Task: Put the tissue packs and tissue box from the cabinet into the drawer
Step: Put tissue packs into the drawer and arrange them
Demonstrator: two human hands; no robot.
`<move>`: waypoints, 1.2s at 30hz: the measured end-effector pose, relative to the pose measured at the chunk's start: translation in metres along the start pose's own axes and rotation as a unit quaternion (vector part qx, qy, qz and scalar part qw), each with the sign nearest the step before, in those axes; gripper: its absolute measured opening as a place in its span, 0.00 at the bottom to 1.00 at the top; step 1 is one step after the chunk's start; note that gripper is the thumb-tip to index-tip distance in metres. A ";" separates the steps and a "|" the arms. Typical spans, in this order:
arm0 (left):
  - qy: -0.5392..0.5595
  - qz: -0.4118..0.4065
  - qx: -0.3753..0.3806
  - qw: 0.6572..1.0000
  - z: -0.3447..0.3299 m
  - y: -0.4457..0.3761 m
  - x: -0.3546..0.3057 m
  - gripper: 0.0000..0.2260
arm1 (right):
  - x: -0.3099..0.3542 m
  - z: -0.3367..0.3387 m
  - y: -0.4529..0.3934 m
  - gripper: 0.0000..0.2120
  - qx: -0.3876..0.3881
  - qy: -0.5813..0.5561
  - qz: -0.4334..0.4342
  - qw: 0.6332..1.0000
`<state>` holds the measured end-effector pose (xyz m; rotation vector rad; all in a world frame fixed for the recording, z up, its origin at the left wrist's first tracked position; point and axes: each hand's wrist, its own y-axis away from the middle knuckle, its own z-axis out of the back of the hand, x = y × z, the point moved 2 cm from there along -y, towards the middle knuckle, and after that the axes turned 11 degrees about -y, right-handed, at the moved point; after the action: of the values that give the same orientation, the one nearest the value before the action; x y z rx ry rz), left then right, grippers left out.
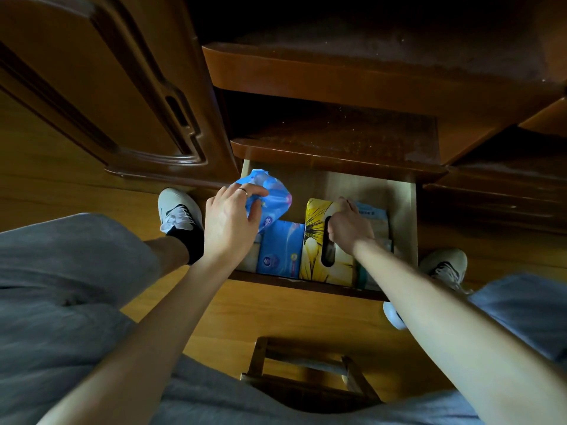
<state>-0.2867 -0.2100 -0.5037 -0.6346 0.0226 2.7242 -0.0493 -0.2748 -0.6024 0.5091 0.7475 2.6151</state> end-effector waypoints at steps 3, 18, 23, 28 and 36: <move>0.000 0.000 0.004 1.000 0.000 0.000 0.001 0.08 | 0.000 -0.001 0.002 0.03 -0.005 0.013 0.003 1.000; 0.012 0.006 0.005 1.000 0.000 0.000 0.002 0.08 | 0.005 -0.022 0.011 0.07 -0.066 0.129 -0.046 0.988; 0.017 0.000 0.000 1.000 -0.001 0.000 -0.001 0.08 | 0.010 -0.023 0.006 0.06 -0.112 0.135 -0.085 0.981; 0.005 0.012 0.016 1.000 -0.007 0.000 0.007 0.08 | 0.012 -0.038 -0.002 0.06 -0.108 0.134 -0.088 0.981; 0.011 0.004 0.014 1.000 -0.002 -0.006 0.001 0.08 | 0.006 -0.012 0.005 0.07 -0.102 0.052 0.014 0.993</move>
<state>-0.2852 -0.2043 -0.5053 -0.6588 0.0683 2.7186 -0.0615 -0.2811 -0.6078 0.3274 0.4978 2.7224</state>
